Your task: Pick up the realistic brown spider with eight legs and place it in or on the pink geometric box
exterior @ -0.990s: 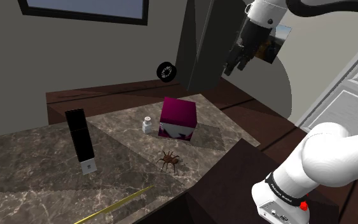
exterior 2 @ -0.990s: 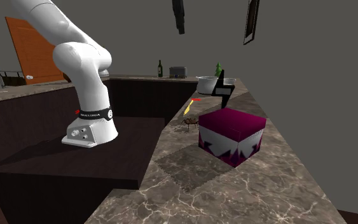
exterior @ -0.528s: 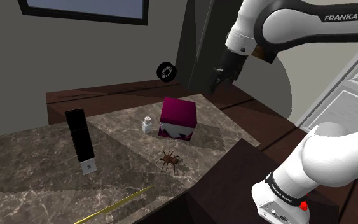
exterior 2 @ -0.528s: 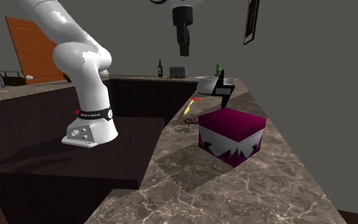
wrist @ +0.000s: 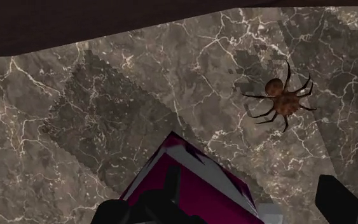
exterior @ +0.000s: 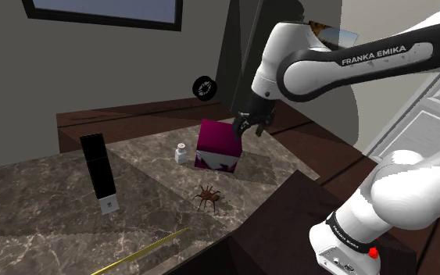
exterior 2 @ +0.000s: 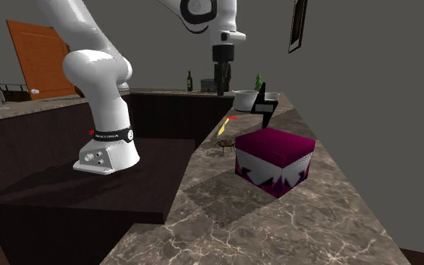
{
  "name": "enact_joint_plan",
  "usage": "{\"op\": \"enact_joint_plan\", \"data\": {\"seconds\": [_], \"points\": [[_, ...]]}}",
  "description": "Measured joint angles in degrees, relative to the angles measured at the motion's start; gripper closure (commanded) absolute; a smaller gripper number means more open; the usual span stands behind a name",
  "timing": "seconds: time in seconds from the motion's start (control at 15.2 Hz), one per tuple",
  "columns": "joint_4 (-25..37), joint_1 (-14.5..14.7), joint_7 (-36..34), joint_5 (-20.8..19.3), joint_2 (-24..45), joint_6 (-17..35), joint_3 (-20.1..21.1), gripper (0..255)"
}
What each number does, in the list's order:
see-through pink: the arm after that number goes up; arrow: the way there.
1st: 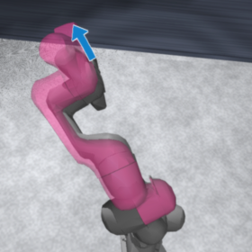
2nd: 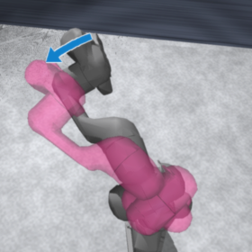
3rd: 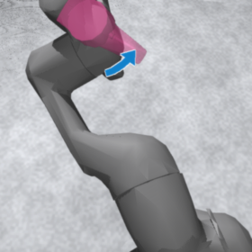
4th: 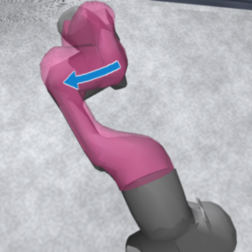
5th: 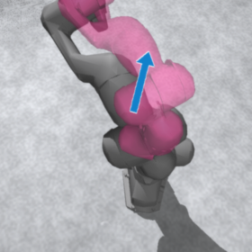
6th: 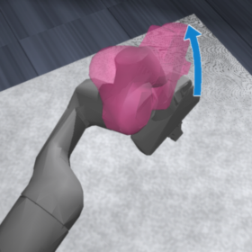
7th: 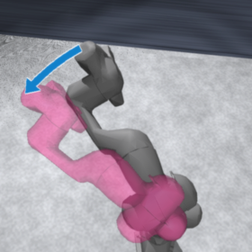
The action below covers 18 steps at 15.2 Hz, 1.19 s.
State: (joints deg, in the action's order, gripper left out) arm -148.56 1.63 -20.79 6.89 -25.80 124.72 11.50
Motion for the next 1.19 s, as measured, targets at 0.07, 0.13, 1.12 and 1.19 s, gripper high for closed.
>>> {"op": "enact_joint_plan", "data": {"seconds": [0.07,0.13,1.12,1.19], "points": [[-0.22,0.26,-1.4,0.59,1.92,1.9,0.85,0],[-0.48,0.25,-2.24,0.96,3.66,3.62,1.23,0],[5.86,2.53,-17.93,2.04,38.13,28.38,5.6,0],[6.09,2.79,-18.49,2.09,39.6,29.49,5.58,0]]}}
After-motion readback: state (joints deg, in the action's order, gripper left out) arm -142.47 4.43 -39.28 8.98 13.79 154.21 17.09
